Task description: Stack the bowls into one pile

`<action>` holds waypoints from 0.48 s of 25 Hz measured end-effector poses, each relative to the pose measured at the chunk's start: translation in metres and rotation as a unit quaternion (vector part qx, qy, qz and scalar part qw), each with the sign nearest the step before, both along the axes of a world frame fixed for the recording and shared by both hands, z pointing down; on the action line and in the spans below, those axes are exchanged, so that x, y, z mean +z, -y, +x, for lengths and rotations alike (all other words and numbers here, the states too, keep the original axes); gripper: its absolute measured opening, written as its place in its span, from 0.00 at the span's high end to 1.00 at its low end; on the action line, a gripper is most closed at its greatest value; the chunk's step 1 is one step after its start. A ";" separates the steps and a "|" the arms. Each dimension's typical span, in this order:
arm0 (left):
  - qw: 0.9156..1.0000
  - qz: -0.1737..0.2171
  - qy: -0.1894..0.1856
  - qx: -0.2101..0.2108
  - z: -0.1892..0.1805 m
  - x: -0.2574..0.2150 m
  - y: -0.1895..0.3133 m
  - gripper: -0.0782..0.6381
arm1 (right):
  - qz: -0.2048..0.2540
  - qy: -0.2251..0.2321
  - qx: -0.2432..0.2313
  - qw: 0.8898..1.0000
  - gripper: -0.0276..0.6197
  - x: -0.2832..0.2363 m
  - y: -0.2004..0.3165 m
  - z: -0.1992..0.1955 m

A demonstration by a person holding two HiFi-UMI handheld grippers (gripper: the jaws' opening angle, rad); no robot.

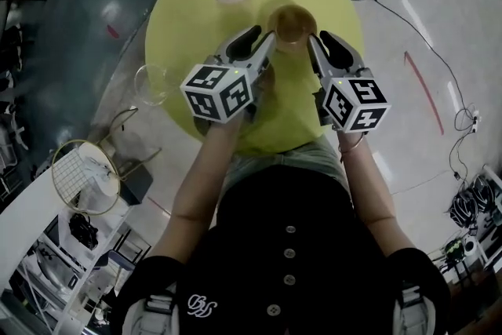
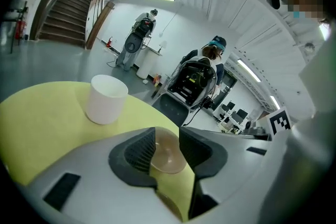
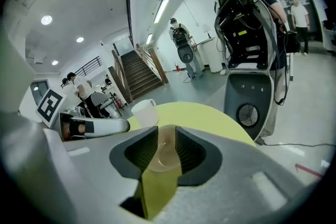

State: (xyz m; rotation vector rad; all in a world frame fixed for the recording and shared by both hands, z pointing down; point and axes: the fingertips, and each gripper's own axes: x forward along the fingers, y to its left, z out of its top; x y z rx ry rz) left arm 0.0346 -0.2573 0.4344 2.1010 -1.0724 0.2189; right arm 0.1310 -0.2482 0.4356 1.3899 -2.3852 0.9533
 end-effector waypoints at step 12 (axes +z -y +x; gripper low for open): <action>0.998 -0.056 0.033 0.022 -0.005 0.045 0.014 0.70 | -0.057 0.006 0.005 0.998 0.78 0.043 0.004 0.003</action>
